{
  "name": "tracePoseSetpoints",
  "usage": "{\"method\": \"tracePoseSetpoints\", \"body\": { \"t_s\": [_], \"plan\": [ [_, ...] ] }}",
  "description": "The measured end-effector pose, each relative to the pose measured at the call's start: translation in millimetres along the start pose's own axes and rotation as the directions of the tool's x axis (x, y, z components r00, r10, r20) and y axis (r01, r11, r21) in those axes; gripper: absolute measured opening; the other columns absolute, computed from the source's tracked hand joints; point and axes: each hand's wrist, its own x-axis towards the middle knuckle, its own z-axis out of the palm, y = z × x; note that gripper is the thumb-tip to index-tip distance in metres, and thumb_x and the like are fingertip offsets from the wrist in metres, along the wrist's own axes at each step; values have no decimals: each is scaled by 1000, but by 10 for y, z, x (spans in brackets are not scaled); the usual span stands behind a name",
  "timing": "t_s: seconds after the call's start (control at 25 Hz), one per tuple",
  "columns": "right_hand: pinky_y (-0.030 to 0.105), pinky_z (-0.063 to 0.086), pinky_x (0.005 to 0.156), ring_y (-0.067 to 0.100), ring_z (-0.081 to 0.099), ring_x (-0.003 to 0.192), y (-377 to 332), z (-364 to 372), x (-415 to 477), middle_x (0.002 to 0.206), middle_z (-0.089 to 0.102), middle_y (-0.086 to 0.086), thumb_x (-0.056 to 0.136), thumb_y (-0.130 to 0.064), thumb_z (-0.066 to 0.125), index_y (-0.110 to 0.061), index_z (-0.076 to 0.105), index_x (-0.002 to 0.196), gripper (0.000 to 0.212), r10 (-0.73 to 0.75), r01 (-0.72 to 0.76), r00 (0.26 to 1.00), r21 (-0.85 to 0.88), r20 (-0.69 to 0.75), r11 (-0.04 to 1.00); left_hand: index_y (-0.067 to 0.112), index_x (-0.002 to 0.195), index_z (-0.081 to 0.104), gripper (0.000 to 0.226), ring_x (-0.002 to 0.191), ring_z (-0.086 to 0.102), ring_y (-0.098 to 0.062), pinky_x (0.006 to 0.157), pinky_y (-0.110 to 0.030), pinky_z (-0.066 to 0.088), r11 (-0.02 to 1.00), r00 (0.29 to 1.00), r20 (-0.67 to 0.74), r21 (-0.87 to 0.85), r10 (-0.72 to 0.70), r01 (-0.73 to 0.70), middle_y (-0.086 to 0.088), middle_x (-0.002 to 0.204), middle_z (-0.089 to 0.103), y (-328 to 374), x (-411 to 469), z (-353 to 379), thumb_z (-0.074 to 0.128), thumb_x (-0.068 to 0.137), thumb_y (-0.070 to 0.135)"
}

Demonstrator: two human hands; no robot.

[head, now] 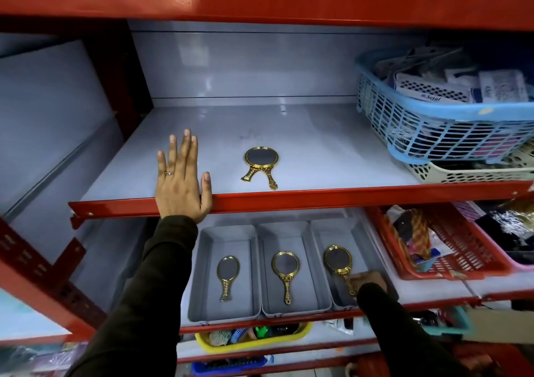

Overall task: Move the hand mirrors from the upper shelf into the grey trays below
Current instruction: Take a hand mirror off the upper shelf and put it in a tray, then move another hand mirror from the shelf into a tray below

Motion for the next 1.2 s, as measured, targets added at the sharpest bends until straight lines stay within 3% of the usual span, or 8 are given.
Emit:
{"method": "tracePoseSetpoints", "body": {
  "t_s": [0.12,0.32,0.4,0.48,0.6,0.8,1.08,1.2],
  "plan": [
    [16,47,59,24,67,110,-95,-109,-72,120,69,13,86,-13,64,-17,72,103,20,113,-115,993,142,24,983,11,162,15,72,158,-7,-17,129,-36,-7,1000,1000,-6,-9,3,-3,-2,170,6,10,-3,-7,28,96,37],
    [36,58,79,30,71,86,-459,-202,-411,85,73,18,92,-33,60,-6,72,90,30,-141,185,943,122,-302,975,12,162,11,73,158,-7,-17,129,-36,-6,1000,1000,-9,10,5,-5,-3,170,6,16,-3,-5,26,96,38],
    [23,56,64,7,66,62,-803,-299,-747,62,65,2,92,-41,57,-19,67,82,27,-428,547,800,220,-420,807,12,163,10,72,159,-5,-18,129,-36,-5,1000,1000,-2,14,3,-3,-5,170,10,10,-5,2,22,98,40],
    [4,42,57,-3,54,53,-1270,-411,-1130,54,54,-12,93,-40,57,-26,64,77,23,-691,842,498,100,-523,530,13,163,11,71,159,-3,-19,129,-36,-5,1000,1000,1,17,-2,2,-6,170,12,11,-9,-3,20,98,41],
    [21,50,64,6,61,67,-2065,-483,-1427,67,67,-11,88,-44,60,-25,73,83,24,-832,897,279,-178,-479,404,11,162,14,72,159,-3,-19,129,-36,-6,1000,1000,10,22,-7,7,-6,170,13,22,-3,-21,23,97,39],
    [30,53,75,26,69,90,-2839,-254,-1407,96,76,5,76,-53,70,-16,74,97,43,-664,601,747,-408,-17,687,8,161,19,72,159,4,-23,130,-37,-4,1000,1000,13,-3,-8,8,-8,169,18,36,1,-67,29,95,37],
    [29,51,70,28,69,89,-2986,-50,-1254,99,71,11,77,-22,76,-10,64,98,27,-587,558,809,-355,32,750,8,161,20,73,158,10,-27,130,-37,-3,1000,1000,22,-6,-14,14,-7,169,17,54,9,-84,31,95,35],
    [30,60,71,24,70,77,-2988,-179,-1219,91,68,13,74,-14,81,0,60,102,38,-463,461,859,60,219,885,8,161,21,73,159,8,-26,130,-37,-4,1000,1000,22,-18,-18,18,-7,169,17,56,6,-91,33,94,35]
  ]
}}
